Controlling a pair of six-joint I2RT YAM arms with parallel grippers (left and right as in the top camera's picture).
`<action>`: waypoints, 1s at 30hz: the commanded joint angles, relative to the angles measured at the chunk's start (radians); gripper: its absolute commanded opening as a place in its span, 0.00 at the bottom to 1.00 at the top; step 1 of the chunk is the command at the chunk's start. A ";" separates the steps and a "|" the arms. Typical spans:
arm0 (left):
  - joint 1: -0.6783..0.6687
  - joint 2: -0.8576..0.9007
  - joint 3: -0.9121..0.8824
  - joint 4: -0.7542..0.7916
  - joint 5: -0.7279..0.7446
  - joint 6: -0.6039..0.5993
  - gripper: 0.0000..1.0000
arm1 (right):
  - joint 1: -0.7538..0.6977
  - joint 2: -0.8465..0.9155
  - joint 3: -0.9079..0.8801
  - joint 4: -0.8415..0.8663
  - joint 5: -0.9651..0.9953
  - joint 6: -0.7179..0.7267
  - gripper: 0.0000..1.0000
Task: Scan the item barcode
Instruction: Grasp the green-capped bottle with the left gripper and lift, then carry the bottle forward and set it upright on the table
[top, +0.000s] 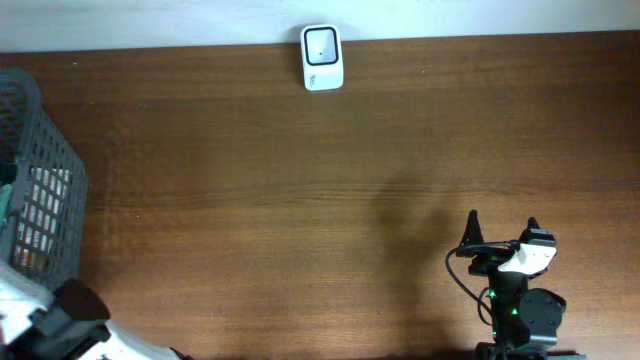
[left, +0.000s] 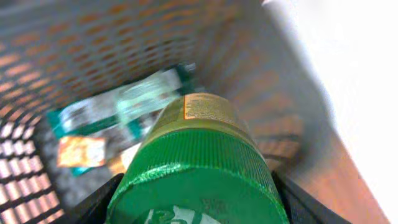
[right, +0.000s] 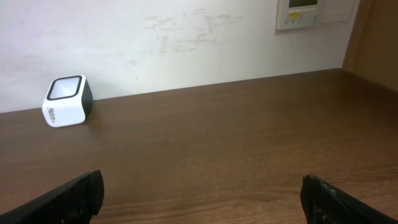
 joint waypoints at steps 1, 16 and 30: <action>-0.158 -0.014 0.172 -0.016 0.011 0.021 0.52 | -0.005 -0.002 -0.005 -0.005 0.012 0.000 0.98; -0.890 0.093 0.146 -0.032 -0.001 0.059 0.54 | -0.005 -0.002 -0.005 -0.005 0.012 0.000 0.98; -1.235 0.444 0.098 0.013 0.079 0.060 0.56 | -0.005 -0.002 -0.005 -0.005 0.012 0.000 0.98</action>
